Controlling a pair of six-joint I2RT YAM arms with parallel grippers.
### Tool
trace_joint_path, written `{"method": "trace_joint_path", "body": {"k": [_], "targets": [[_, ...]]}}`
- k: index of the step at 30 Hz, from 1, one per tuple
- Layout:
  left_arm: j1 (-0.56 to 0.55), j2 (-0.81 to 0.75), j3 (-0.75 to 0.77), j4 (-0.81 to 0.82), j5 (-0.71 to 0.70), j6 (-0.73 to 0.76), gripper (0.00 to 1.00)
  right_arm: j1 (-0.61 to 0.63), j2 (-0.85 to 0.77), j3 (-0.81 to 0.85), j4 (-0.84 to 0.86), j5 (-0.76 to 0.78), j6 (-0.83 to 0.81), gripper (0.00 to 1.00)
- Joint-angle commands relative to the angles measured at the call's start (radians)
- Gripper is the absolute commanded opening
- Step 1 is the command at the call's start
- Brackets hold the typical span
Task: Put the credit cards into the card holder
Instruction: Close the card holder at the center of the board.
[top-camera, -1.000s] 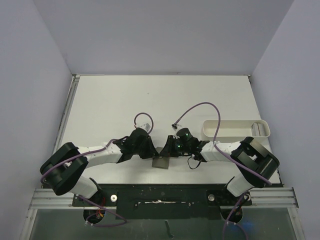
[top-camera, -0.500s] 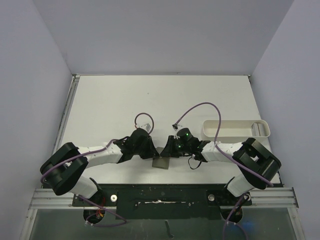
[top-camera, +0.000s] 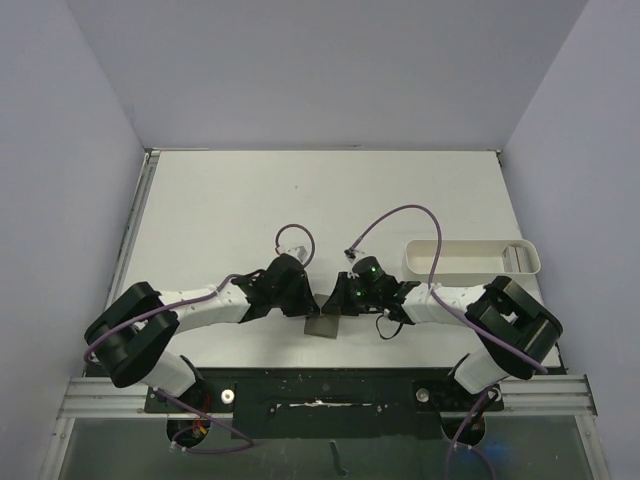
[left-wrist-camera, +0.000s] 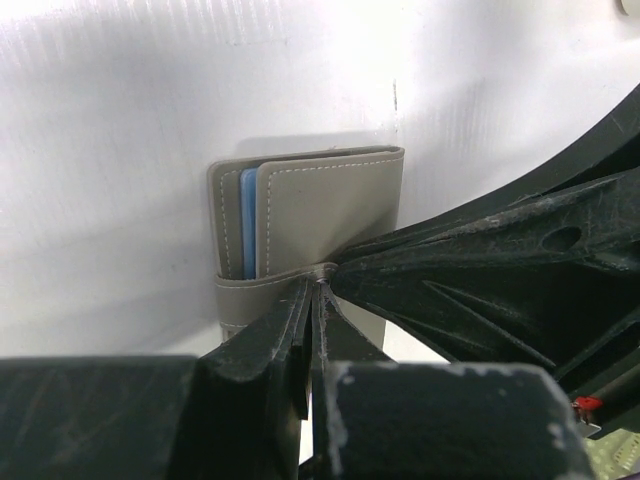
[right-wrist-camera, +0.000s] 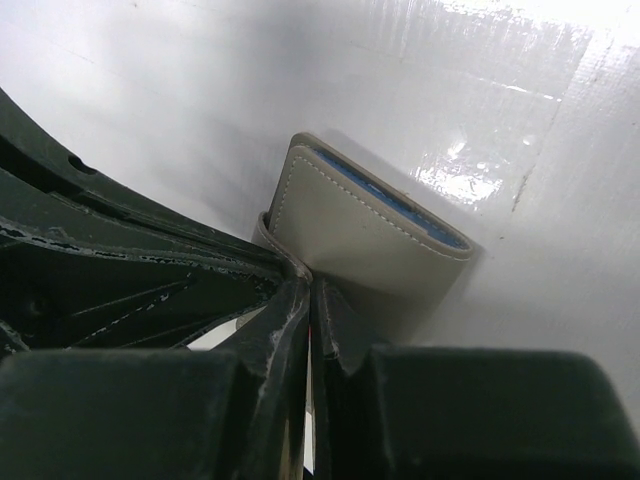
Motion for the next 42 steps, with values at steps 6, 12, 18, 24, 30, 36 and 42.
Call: {"method": "trace_joint_path", "body": {"k": [6, 12, 18, 24, 30, 36, 42], "targets": [[-0.066, 0.036, 0.077, -0.085, -0.065, 0.067, 0.00, 0.052, -0.001, -0.040, -0.075, 0.059, -0.018, 0.00], [-0.116, 0.073, 0.093, -0.110, -0.096, 0.085, 0.00, 0.065, -0.013, -0.063, -0.088, 0.088, -0.020, 0.00], [-0.123, 0.104, 0.078, -0.123, -0.100, 0.080, 0.00, 0.070, -0.018, -0.077, -0.102, 0.117, -0.034, 0.00], [-0.124, 0.071, 0.071, -0.124, -0.122, 0.038, 0.00, 0.071, -0.031, -0.067, -0.084, 0.117, -0.049, 0.01], [-0.093, 0.005, 0.105, -0.168, -0.139, 0.008, 0.00, 0.070, -0.055, 0.055, -0.166, 0.152, -0.094, 0.16], [-0.027, -0.202, 0.080, -0.189, -0.157, -0.016, 0.14, 0.068, -0.164, 0.144, -0.280, 0.201, -0.115, 0.43], [0.027, -0.395, 0.154, -0.328, -0.258, 0.023, 0.36, 0.059, -0.324, 0.210, -0.422, 0.300, -0.140, 0.61]]}}
